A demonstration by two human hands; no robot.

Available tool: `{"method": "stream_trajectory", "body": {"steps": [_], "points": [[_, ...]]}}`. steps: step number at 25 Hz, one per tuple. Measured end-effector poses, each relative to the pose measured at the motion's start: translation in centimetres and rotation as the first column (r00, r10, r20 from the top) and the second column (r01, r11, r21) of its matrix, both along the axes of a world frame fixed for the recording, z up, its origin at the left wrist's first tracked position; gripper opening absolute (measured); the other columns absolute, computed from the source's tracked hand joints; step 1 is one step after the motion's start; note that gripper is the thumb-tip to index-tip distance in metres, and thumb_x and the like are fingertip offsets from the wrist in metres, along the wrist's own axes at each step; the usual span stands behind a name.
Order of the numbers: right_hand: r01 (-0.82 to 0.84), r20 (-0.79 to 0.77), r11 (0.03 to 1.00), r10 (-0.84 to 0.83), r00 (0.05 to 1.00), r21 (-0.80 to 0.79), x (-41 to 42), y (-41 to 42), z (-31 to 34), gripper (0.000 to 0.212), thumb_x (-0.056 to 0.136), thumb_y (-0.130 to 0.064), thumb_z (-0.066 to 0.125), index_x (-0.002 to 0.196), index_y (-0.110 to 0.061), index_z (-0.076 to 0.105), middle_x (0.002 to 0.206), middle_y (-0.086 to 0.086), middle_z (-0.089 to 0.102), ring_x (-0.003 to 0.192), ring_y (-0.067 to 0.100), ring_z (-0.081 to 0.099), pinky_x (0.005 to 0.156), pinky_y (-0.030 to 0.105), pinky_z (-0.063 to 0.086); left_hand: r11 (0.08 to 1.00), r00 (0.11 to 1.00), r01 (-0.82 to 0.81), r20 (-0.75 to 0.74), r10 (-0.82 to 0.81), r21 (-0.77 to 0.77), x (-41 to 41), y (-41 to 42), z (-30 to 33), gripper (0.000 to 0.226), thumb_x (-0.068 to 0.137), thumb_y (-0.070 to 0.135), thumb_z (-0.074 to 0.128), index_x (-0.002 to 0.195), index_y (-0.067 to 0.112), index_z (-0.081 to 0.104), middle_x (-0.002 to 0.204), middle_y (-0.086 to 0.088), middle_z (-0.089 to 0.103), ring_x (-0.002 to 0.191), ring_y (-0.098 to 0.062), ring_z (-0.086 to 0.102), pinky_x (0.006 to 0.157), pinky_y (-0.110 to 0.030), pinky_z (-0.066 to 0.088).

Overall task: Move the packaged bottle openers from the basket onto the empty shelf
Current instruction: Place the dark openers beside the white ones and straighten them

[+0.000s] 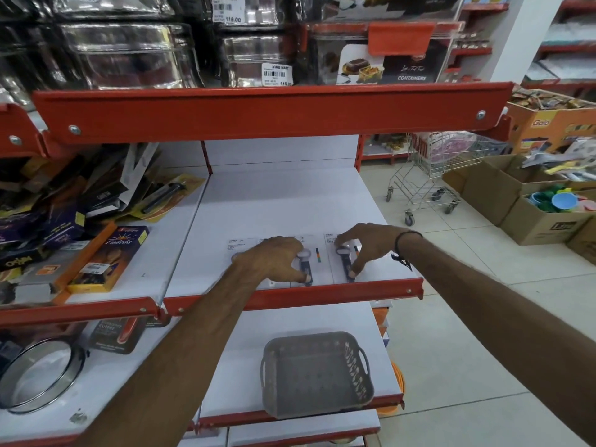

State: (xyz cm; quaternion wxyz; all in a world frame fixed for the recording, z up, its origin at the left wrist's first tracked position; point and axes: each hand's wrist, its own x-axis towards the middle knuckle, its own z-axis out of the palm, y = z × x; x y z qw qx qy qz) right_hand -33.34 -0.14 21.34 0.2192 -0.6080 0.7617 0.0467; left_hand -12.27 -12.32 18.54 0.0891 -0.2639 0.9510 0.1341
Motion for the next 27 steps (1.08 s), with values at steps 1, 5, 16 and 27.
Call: {"method": "stream_trajectory", "body": {"steps": [1, 5, 16, 27], "points": [[-0.012, 0.011, 1.000, 0.012, 1.000, -0.008, 0.0, 0.0, 0.0, 0.082, 0.069, -0.043, 0.085, 0.141, -0.028, 0.049, 0.156, -0.001, 0.038, 0.143, 0.022, 0.032, 0.117, 0.040, 0.025, 1.000, 1.000, 0.003, -0.012, -0.003, -0.007, 0.0, 0.0, -0.2, 0.049, 0.071, 0.062, 0.068, 0.104, 0.031, 0.051, 0.105, 0.009, 0.055, 0.094, -0.018, 0.053, 0.076, -0.031, 0.040], [-0.025, 0.071, 0.999, 0.027, 0.997, -0.033, 0.4, -0.3, 0.1, 0.079, 0.068, -0.039, 0.087, 0.139, -0.029, 0.053, 0.155, -0.003, 0.040, 0.142, 0.022, 0.034, 0.114, 0.037, 0.027, 1.000, 1.000, 0.005, -0.011, -0.005, -0.017, 0.0, -0.2, -0.4, 0.060, 0.067, 0.066, 0.066, 0.110, 0.027, 0.054, 0.103, 0.007, 0.056, 0.088, -0.016, 0.052, 0.072, -0.030, 0.040], [-0.026, 0.127, 0.999, 0.031, 0.991, -0.039, 1.1, 0.0, -0.1, 0.080, 0.076, -0.034, 0.082, 0.146, -0.023, 0.045, 0.157, 0.003, 0.038, 0.144, 0.025, 0.033, 0.117, 0.040, 0.025, 0.999, 1.000, -0.007, 0.023, 0.006, 0.032, -0.6, -0.5, -0.6, 0.071, 0.070, 0.062, 0.070, 0.124, 0.021, 0.050, 0.119, 0.001, 0.055, 0.097, -0.019, 0.054, 0.082, -0.036, 0.049], [-0.086, 0.099, 0.994, 0.080, 0.992, 0.065, 0.8, -0.1, 0.1, 0.081, 0.083, -0.026, 0.076, 0.152, -0.019, 0.033, 0.162, 0.004, 0.029, 0.147, 0.027, 0.028, 0.122, 0.046, 0.021, 1.000, 0.999, 0.001, 0.039, -0.001, -0.002, -1.1, -0.6, -0.7, 0.073, 0.069, 0.062, 0.072, 0.125, 0.020, 0.051, 0.122, -0.001, 0.057, 0.100, -0.020, 0.055, 0.090, -0.040, 0.053]]}}
